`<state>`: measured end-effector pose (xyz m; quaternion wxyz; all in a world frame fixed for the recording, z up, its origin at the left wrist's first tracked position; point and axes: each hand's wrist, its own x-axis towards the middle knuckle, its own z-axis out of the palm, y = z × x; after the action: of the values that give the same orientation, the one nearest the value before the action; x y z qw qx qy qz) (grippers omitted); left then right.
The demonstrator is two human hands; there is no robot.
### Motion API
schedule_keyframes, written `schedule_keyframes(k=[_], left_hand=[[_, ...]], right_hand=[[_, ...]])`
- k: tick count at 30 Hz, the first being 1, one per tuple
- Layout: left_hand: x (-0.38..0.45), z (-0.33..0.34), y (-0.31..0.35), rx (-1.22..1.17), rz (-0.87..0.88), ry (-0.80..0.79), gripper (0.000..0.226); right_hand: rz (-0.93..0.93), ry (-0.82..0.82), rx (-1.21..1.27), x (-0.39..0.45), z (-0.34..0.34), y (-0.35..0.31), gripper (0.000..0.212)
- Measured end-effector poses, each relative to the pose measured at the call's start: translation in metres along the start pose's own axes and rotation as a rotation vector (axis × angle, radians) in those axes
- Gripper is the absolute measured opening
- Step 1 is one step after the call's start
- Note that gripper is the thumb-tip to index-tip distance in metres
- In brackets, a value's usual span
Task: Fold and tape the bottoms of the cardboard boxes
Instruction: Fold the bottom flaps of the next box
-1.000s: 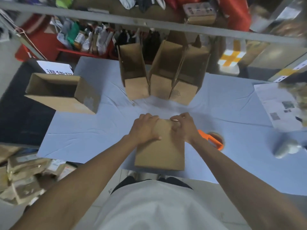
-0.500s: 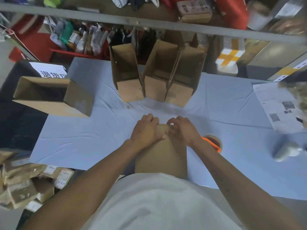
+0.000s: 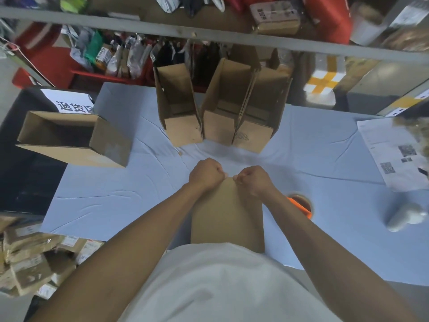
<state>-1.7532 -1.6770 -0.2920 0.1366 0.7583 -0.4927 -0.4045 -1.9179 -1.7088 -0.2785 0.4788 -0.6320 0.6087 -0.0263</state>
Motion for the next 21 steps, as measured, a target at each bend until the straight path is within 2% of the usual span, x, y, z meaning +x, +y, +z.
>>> schedule_keyframes(k=[3,6,9,11,12,14,17,19,21], left_hand=[[0.001,0.0,0.005,0.031,0.034,0.013,0.009],[-0.012,0.017,0.002,0.13,0.238,0.075,0.014],[-0.035,0.027,-0.007,0.129,0.266,0.124,0.026],[-0.042,0.028,-0.012,0.369,0.411,0.177,0.028],[-0.049,0.03,-0.013,0.512,0.452,0.171,0.037],[-0.065,0.04,-0.009,0.621,0.329,0.116,0.054],[-0.082,0.058,-0.004,0.574,0.01,0.029,0.072],[-0.083,0.061,-0.008,0.539,0.006,0.029,0.074],[-0.078,0.054,-0.019,0.55,0.125,0.064,0.074]], right_hand=[[-0.067,0.055,0.043,0.0,0.003,0.0,0.01],[-0.189,0.05,0.006,-0.008,0.004,0.01,0.011],[-0.222,0.024,-0.029,-0.012,0.0,0.019,0.011],[-0.226,0.024,-0.026,-0.014,-0.002,0.019,0.013],[-0.227,0.033,-0.011,-0.014,-0.002,0.018,0.013],[-0.232,0.059,0.009,-0.012,-0.001,0.019,0.014],[-0.24,0.104,0.011,-0.012,0.002,0.019,0.014],[-0.232,0.145,0.01,-0.015,0.005,0.02,0.014],[-0.233,0.17,-0.052,-0.023,0.007,0.023,0.014]])
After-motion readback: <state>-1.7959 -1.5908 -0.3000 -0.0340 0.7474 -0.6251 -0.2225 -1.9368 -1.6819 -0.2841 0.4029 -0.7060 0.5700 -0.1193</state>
